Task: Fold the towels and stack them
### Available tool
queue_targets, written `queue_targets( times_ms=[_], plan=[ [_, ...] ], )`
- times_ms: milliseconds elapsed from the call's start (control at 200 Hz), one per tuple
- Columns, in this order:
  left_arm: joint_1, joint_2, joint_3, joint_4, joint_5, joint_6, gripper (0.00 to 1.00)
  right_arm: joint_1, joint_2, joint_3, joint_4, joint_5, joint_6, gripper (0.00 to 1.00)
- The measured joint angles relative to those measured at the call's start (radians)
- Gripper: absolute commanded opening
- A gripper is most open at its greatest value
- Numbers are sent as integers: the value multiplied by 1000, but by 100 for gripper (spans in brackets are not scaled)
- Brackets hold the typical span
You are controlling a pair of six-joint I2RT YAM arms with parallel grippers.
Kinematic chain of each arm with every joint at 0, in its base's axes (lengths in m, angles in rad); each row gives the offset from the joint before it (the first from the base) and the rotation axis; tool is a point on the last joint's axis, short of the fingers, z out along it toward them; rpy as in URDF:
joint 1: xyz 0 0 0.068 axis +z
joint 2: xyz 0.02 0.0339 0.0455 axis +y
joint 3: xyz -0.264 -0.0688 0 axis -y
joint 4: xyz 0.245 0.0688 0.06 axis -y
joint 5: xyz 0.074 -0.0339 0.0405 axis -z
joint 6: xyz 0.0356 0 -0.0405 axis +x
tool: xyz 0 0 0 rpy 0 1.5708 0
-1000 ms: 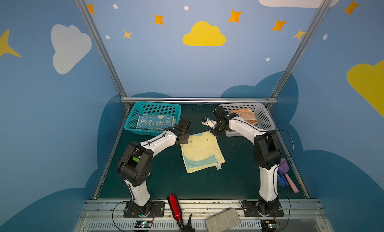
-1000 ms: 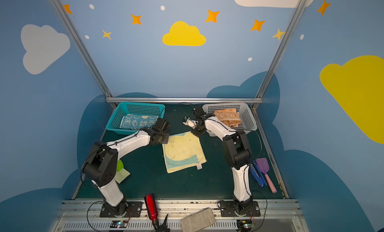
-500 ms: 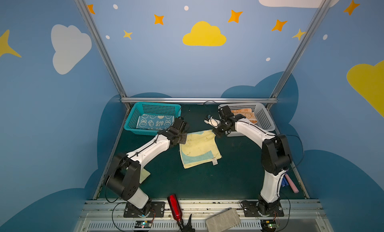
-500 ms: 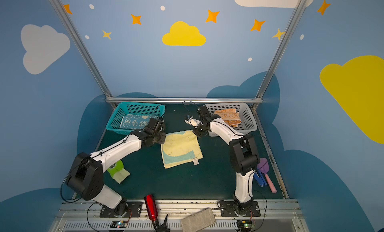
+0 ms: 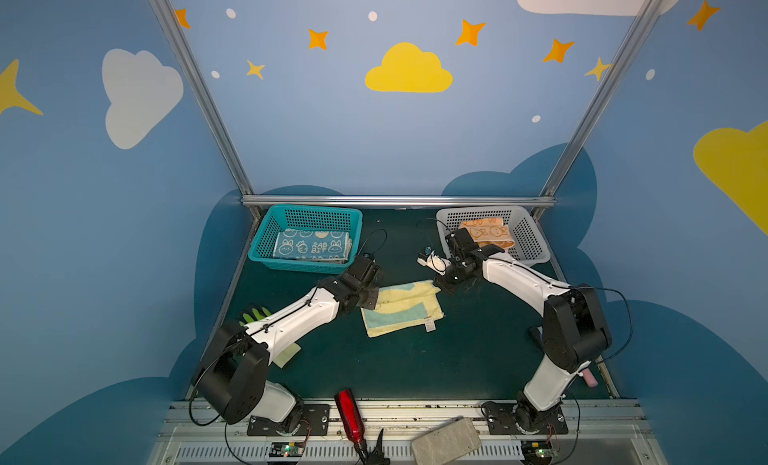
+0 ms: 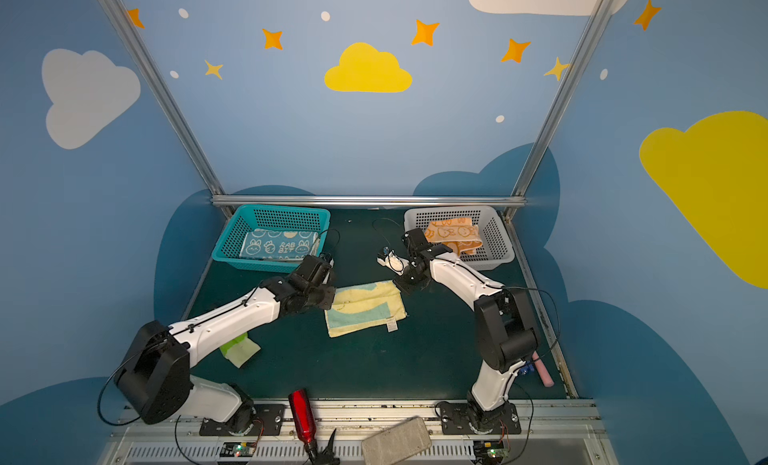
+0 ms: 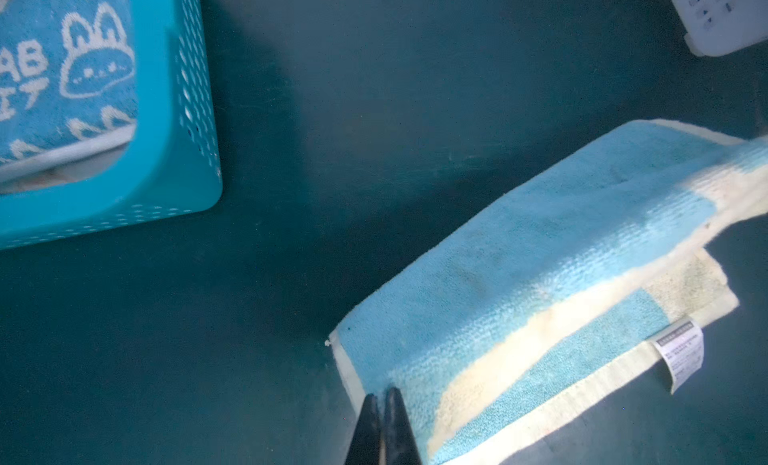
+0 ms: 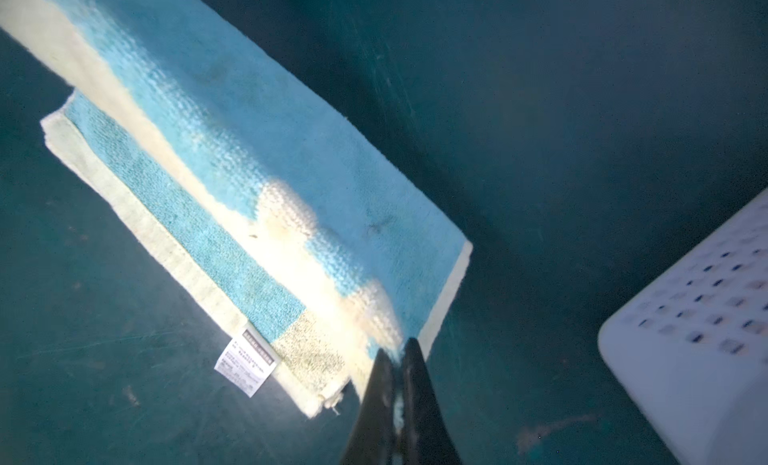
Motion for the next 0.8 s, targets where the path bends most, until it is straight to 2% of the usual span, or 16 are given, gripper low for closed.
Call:
queue_targets(
  times_ms=[310, 591, 716, 801],
  plan=[
    [-64, 0, -47, -17, 0, -70, 4, 22, -53, -89, -54, 13, 95, 0],
    [-104, 16, -96, -1, -11, -120, 6, 37, -52, -104, -81, 11, 141, 0],
    [-124, 39, -116, 19, -16, -128, 17, 48, -22, -109, -96, 11, 143, 8],
    [-140, 39, -123, 21, -28, -132, 28, 61, -9, -117, -113, 15, 137, 13]
  ],
)
